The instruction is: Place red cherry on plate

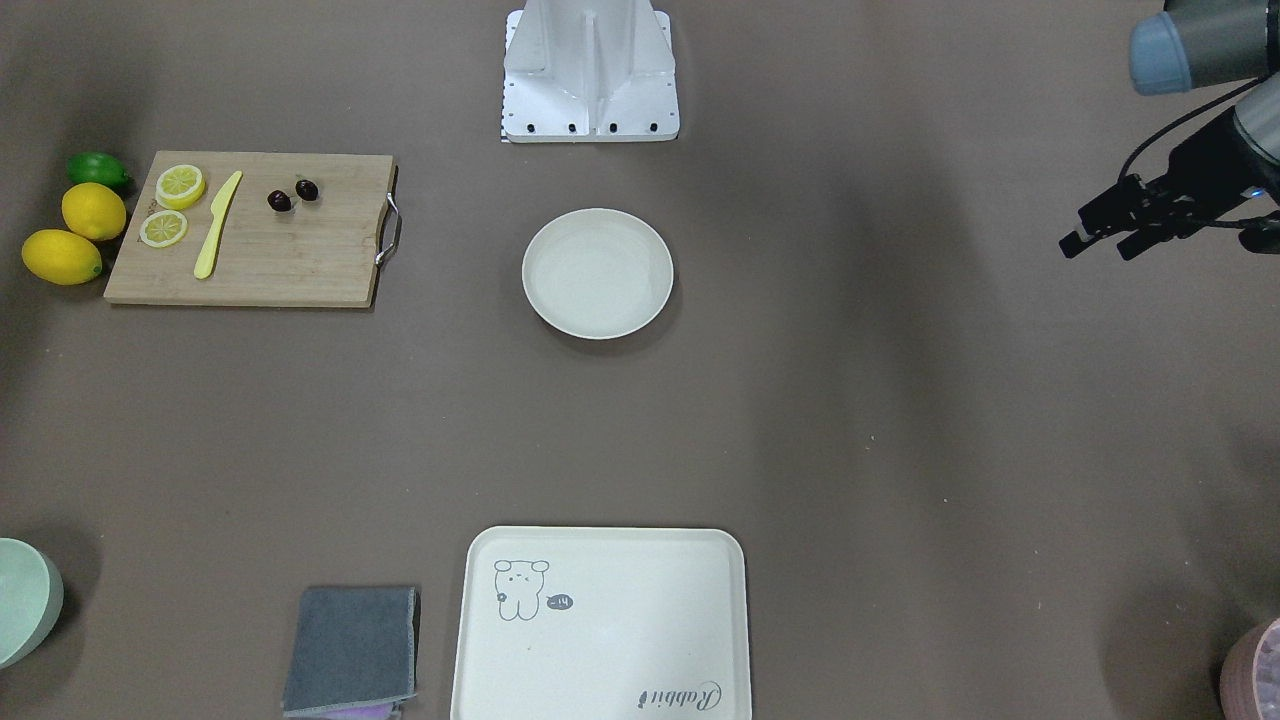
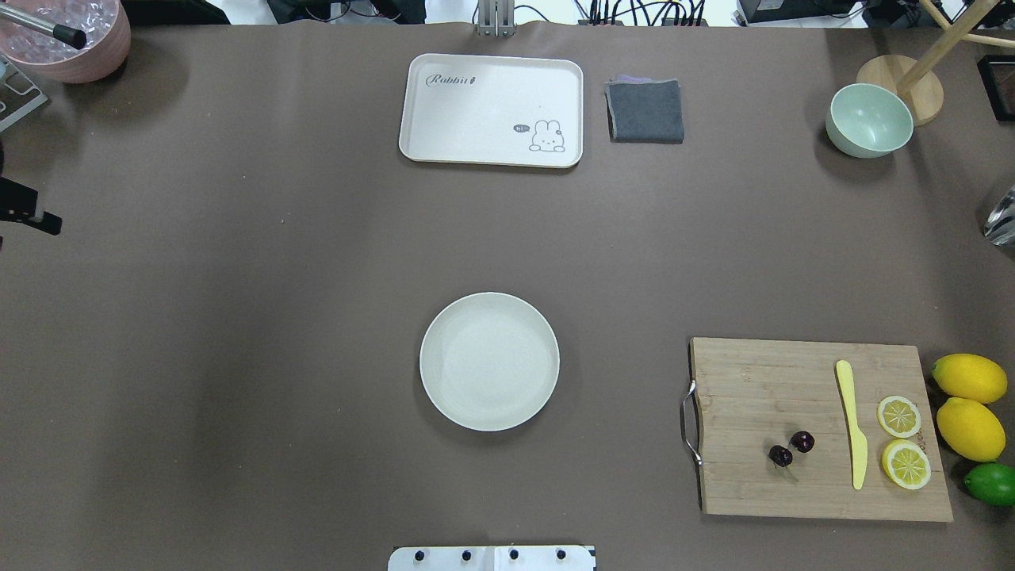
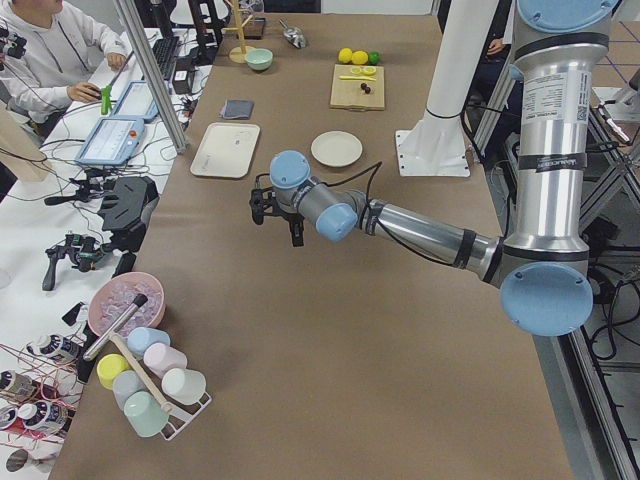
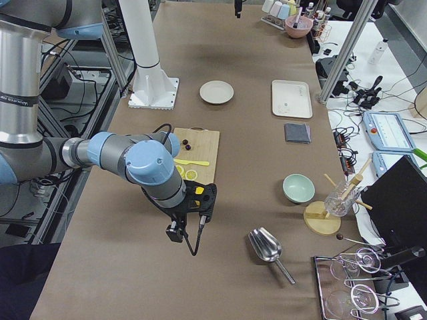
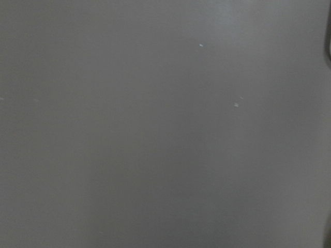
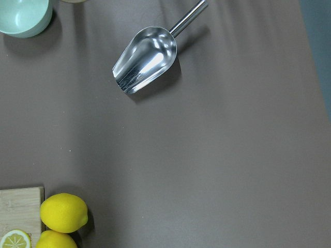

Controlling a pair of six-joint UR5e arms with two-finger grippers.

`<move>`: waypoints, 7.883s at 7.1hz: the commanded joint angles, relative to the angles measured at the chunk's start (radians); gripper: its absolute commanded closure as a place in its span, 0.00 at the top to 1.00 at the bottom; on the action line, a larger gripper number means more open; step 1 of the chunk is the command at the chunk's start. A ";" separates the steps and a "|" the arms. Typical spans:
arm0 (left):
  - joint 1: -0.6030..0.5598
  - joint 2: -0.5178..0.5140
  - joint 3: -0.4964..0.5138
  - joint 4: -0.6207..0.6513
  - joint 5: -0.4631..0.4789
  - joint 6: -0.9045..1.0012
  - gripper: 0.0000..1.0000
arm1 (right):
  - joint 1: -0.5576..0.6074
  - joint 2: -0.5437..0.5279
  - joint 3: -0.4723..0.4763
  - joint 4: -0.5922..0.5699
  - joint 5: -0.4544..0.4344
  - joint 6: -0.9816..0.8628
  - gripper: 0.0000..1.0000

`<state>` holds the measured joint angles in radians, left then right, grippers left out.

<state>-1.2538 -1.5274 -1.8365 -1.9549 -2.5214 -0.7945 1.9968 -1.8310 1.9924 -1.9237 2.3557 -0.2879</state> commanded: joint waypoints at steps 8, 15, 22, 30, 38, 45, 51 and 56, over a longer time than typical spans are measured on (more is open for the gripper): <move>-0.233 0.098 0.168 0.001 -0.051 0.313 0.97 | -0.068 0.010 0.026 -0.037 -0.032 0.009 1.00; -0.237 0.075 0.167 0.004 -0.050 0.366 0.97 | -0.422 0.021 0.292 -0.055 -0.036 0.489 1.00; -0.239 0.079 0.164 -0.002 -0.050 0.366 0.97 | -1.037 0.076 0.306 0.242 -0.292 1.280 1.00; -0.243 0.087 0.129 0.001 -0.051 0.366 0.97 | -1.631 0.103 0.286 0.460 -0.685 2.087 1.00; -0.243 0.089 0.105 0.001 -0.048 0.365 0.98 | -1.802 0.012 0.178 0.695 -0.872 2.337 0.88; -0.245 0.089 0.089 0.001 -0.048 0.366 0.97 | -1.860 -0.011 0.178 0.693 -0.932 2.351 0.04; -0.251 0.096 0.075 0.001 -0.048 0.366 0.98 | -1.743 -0.021 0.492 0.435 -0.767 2.247 0.00; -0.253 0.102 0.068 0.001 -0.048 0.366 0.97 | -1.250 0.611 0.504 -0.378 -0.366 1.648 0.00</move>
<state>-1.5062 -1.4257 -1.7672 -1.9543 -2.5694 -0.4280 0.6732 -1.4590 2.5034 -2.0033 1.9551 1.5256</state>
